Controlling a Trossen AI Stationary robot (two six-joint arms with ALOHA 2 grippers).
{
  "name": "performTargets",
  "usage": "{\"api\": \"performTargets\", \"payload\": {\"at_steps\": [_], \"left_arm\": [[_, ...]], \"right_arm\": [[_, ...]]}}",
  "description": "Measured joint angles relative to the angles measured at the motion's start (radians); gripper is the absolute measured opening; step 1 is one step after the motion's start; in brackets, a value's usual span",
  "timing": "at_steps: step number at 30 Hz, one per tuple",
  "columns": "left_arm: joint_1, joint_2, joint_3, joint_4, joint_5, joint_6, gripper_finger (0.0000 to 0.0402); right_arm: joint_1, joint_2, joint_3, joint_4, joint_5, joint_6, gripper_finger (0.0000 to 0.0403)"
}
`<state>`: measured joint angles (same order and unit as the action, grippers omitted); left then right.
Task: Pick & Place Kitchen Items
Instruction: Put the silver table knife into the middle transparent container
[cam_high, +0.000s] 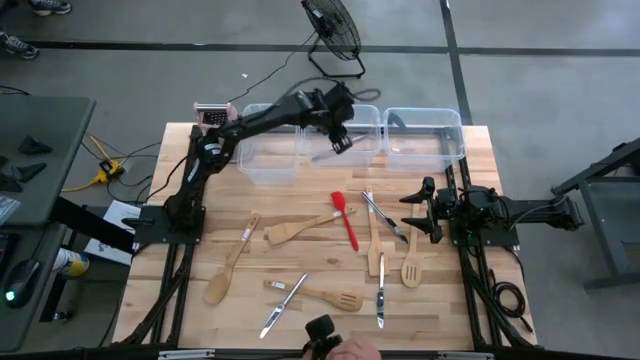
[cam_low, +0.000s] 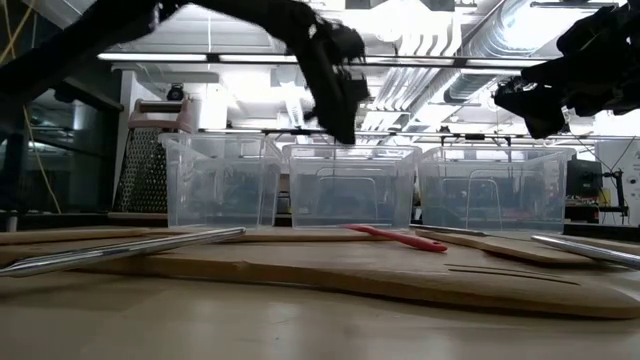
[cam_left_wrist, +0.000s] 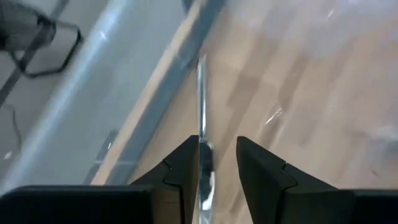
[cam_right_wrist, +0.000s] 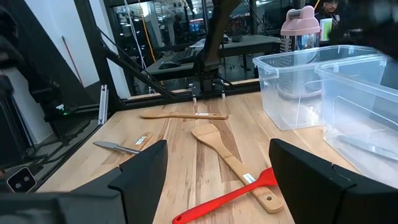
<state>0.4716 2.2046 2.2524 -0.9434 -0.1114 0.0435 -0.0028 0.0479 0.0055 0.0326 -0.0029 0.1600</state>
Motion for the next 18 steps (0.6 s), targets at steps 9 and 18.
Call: {"api": "performTargets", "payload": {"at_steps": [9,18], "left_arm": [[-0.001,-0.157,0.019,0.004,0.136,0.067,0.0103],[-0.031,-0.328,-0.127,0.096,0.206,0.080,0.0103]], "right_arm": [[0.000,0.000,0.000,0.000,0.000,0.000,0.0275],[0.000,0.000,0.000,0.000,0.000,0.000,0.0275]]}}
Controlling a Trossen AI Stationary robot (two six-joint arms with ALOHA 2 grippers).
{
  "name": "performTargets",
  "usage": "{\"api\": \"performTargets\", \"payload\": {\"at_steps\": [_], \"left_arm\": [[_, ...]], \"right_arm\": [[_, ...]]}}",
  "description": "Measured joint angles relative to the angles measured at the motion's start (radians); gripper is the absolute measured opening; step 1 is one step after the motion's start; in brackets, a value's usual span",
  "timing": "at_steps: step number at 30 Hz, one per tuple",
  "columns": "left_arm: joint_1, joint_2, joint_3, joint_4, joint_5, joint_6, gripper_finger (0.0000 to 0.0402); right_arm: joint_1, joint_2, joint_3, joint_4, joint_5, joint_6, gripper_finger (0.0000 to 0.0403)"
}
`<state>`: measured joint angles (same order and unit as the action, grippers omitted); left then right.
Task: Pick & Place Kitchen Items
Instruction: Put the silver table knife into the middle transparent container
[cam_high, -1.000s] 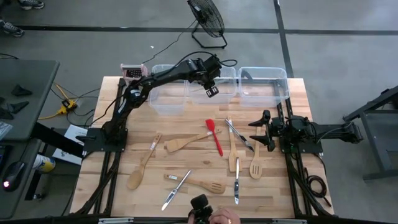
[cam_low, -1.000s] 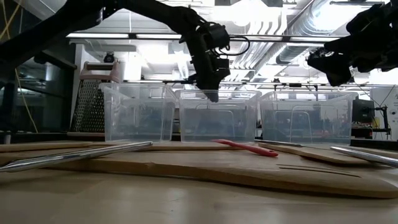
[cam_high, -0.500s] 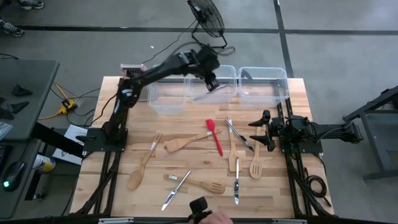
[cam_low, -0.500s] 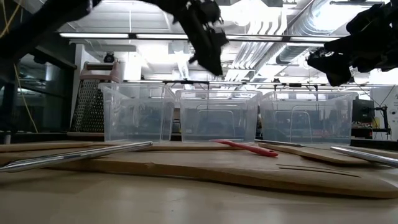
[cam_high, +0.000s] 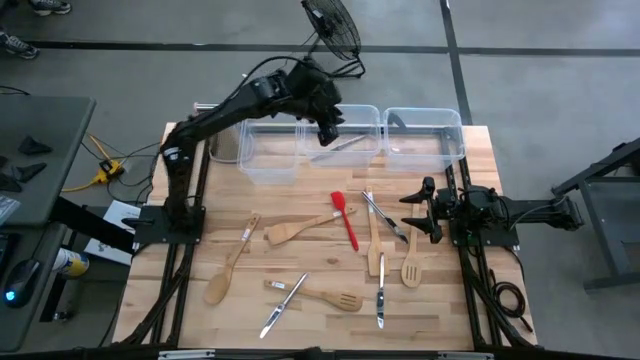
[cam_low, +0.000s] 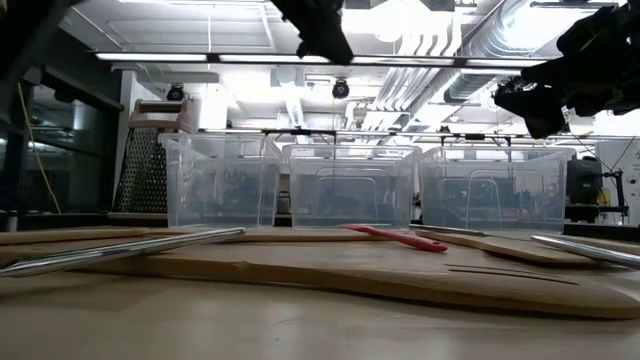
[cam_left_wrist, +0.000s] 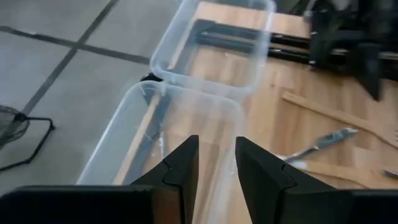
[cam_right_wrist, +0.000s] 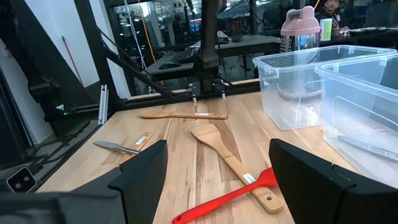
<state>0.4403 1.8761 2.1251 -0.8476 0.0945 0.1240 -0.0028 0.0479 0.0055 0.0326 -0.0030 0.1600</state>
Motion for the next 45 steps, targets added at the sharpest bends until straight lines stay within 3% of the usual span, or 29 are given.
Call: {"api": "performTargets", "payload": {"at_steps": [6,13,27,38,45], "left_arm": [[-0.034,-0.202,-0.277,0.165,-0.008,-0.057,0.0103],[-0.083,-0.372,-0.500,0.139,-0.079,-0.203,0.0103],[-0.208,-0.585,-0.771,0.188,-0.254,-0.389,0.0103],[-0.284,-0.834,-1.183,0.388,-0.263,-0.604,0.0103],[-0.424,-0.865,-1.234,0.339,-0.243,-0.708,0.0103]], "right_arm": [[0.000,0.000,0.000,0.000,0.000,0.000,0.0275],[0.000,0.000,0.000,0.000,0.000,0.000,0.0275],[0.000,0.000,0.000,0.000,0.000,0.000,0.0275],[0.000,0.000,0.000,0.000,0.000,0.000,0.0275],[0.000,0.000,0.000,0.000,0.000,0.000,0.0275]]}}
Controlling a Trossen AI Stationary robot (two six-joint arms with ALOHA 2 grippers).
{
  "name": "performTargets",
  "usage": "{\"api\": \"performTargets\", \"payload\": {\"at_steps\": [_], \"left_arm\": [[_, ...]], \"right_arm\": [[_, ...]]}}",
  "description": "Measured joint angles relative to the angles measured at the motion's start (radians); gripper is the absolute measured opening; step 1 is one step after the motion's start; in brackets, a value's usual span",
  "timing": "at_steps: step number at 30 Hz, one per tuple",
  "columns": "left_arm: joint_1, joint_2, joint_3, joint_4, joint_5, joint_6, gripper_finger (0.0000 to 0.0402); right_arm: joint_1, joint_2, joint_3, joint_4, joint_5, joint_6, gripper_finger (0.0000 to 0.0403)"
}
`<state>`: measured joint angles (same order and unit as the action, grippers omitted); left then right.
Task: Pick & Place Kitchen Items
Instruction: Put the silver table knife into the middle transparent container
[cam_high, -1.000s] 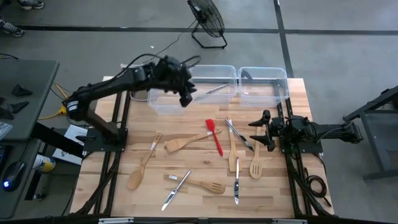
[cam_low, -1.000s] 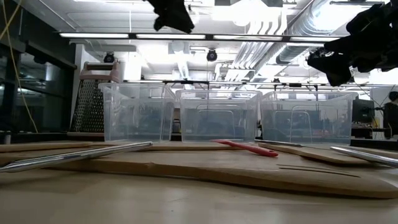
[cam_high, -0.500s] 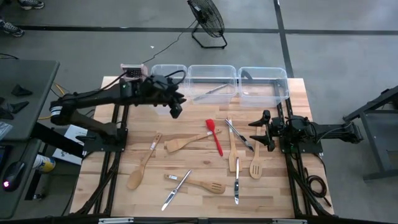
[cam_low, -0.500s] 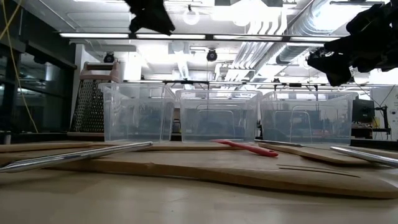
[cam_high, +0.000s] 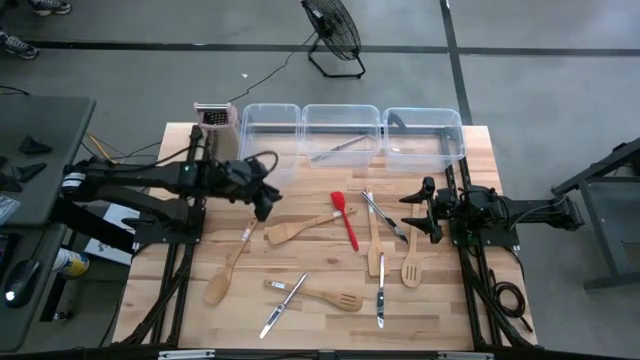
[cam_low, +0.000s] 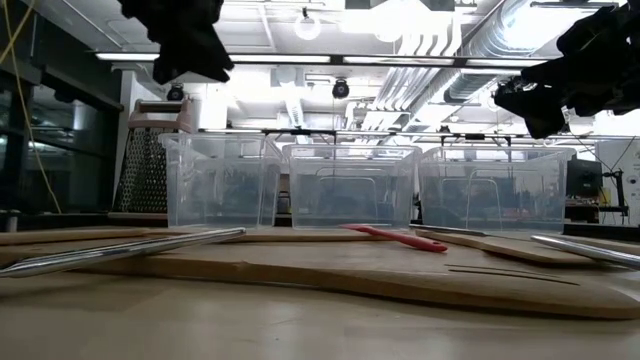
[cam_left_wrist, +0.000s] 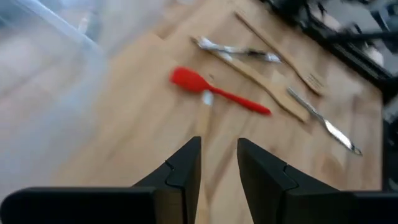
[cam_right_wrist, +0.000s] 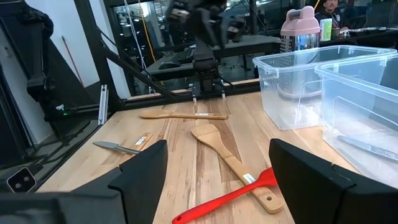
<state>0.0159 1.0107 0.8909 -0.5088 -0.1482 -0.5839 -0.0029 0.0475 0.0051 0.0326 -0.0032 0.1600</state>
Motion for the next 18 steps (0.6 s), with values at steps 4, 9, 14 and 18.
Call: {"api": "performTargets", "payload": {"at_steps": [4,9,14,18], "left_arm": [[-0.073,0.019,0.000,-0.031,-0.025,-0.079,0.0103],[-0.161,0.067,0.001,-0.056,-0.054,-0.230,0.0103],[-0.232,0.151,0.001,-0.055,-0.072,-0.448,0.0103],[-0.278,0.234,0.014,-0.065,-0.043,-0.578,0.0103]], "right_arm": [[0.000,0.000,0.000,0.000,0.000,0.000,0.0275],[0.000,0.000,0.000,0.000,0.000,0.000,0.0275],[0.000,0.000,0.000,0.000,0.000,0.000,0.0275],[0.000,0.000,0.000,0.000,0.000,0.000,0.0275]]}}
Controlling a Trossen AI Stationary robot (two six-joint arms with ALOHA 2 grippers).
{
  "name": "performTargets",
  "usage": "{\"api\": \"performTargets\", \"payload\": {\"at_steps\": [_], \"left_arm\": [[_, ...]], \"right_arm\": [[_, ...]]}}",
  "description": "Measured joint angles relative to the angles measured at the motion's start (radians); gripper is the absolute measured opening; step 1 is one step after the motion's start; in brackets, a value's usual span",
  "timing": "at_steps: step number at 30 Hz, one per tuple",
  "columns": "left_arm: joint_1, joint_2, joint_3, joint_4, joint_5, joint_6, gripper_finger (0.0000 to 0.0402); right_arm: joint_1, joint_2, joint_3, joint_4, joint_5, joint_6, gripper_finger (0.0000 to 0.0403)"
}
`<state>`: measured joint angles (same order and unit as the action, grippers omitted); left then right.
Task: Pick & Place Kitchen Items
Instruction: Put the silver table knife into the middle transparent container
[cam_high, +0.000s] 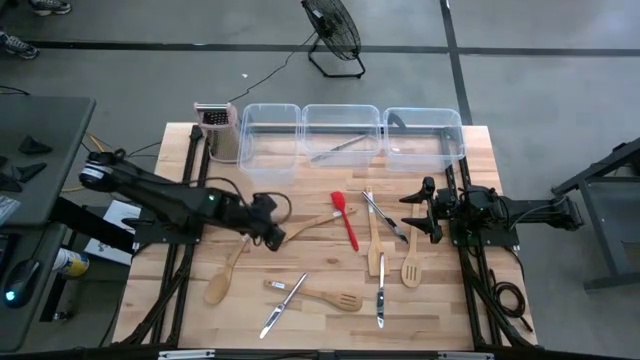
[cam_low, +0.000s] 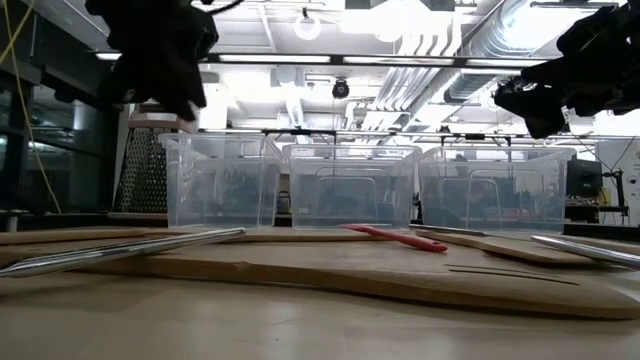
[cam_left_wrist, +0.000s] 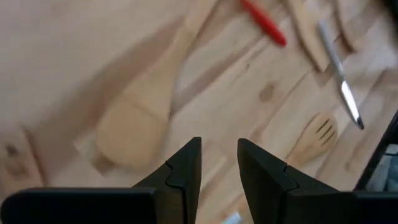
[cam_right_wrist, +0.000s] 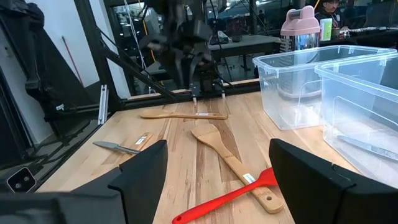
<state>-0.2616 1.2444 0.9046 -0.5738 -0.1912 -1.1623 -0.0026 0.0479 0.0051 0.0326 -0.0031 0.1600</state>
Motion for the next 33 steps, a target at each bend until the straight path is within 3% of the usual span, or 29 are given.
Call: {"api": "performTargets", "payload": {"at_steps": [8,18,28,33], "left_arm": [[-0.050,0.140,0.080,-0.037,0.054,-0.193,0.0103],[-0.079,0.380,0.272,-0.017,0.133,-0.181,0.0110],[-0.142,0.550,0.386,-0.023,0.154,-0.269,0.0210],[-0.153,0.618,0.421,-0.036,0.160,-0.314,0.0224]], "right_arm": [[0.000,0.000,0.000,0.000,0.000,0.000,0.0275],[0.000,0.000,0.000,-0.001,0.000,0.000,0.0275],[0.000,0.000,0.000,-0.002,0.000,0.000,0.0275],[0.000,0.005,0.000,-0.002,0.000,0.000,0.0275]]}}
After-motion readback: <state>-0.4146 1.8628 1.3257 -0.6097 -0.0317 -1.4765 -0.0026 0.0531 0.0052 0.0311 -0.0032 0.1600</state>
